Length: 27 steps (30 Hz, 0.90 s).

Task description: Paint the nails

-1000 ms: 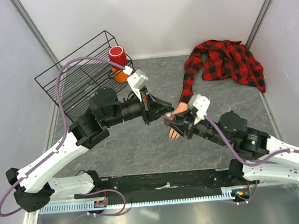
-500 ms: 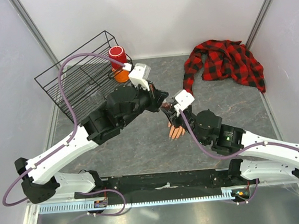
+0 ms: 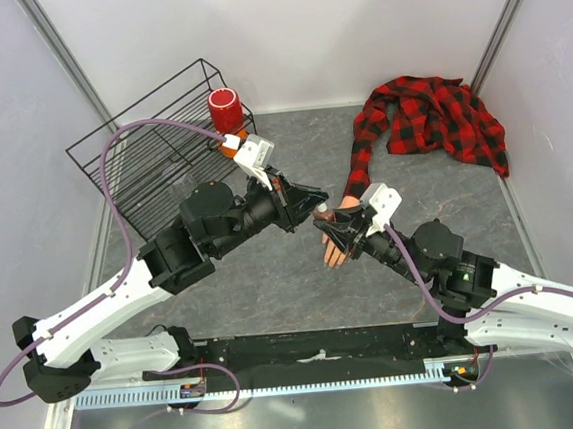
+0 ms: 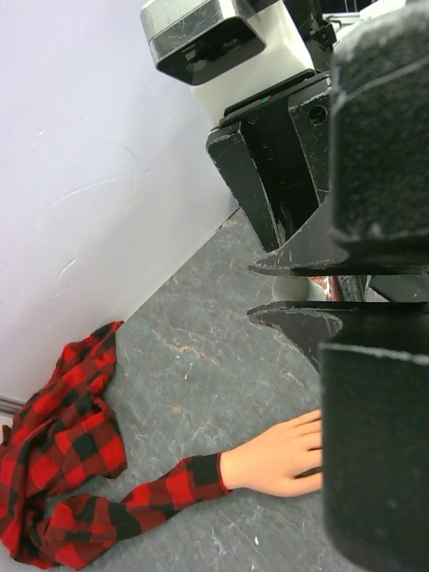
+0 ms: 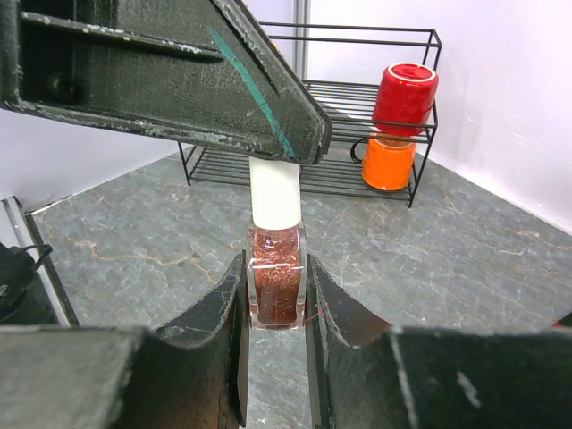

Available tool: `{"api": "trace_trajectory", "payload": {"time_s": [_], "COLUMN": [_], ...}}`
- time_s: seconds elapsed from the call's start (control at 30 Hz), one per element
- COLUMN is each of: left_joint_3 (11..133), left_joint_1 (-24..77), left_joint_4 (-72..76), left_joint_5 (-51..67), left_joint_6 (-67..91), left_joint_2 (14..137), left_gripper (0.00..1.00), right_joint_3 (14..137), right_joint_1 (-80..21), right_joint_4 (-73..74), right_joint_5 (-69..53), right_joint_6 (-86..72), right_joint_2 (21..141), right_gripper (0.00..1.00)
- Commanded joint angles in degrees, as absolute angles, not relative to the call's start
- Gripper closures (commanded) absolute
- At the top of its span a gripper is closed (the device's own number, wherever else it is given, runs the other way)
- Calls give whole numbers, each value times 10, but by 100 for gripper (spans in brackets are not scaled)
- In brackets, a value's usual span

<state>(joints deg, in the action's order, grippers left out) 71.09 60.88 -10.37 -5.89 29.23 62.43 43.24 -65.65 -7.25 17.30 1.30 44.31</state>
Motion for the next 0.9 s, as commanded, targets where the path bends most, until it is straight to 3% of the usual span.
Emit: {"api": "trace_trajectory", "payload": {"time_s": [0.0,0.87], "left_joint_3": [717,744], "left_joint_1": [606,606], "left_joint_4": [-90,-85], "left_joint_5": [-61,-71], "left_joint_6": [302,237], "left_joint_2": [613,612], "left_gripper": [98,98], "right_joint_3": [437,429], "right_joint_1": [-649,-650], "right_joint_4": [-87,-64], "right_joint_5": [169,182], "right_joint_6": [2,2], "right_joint_2": [436,440], "right_gripper": [100,100]}}
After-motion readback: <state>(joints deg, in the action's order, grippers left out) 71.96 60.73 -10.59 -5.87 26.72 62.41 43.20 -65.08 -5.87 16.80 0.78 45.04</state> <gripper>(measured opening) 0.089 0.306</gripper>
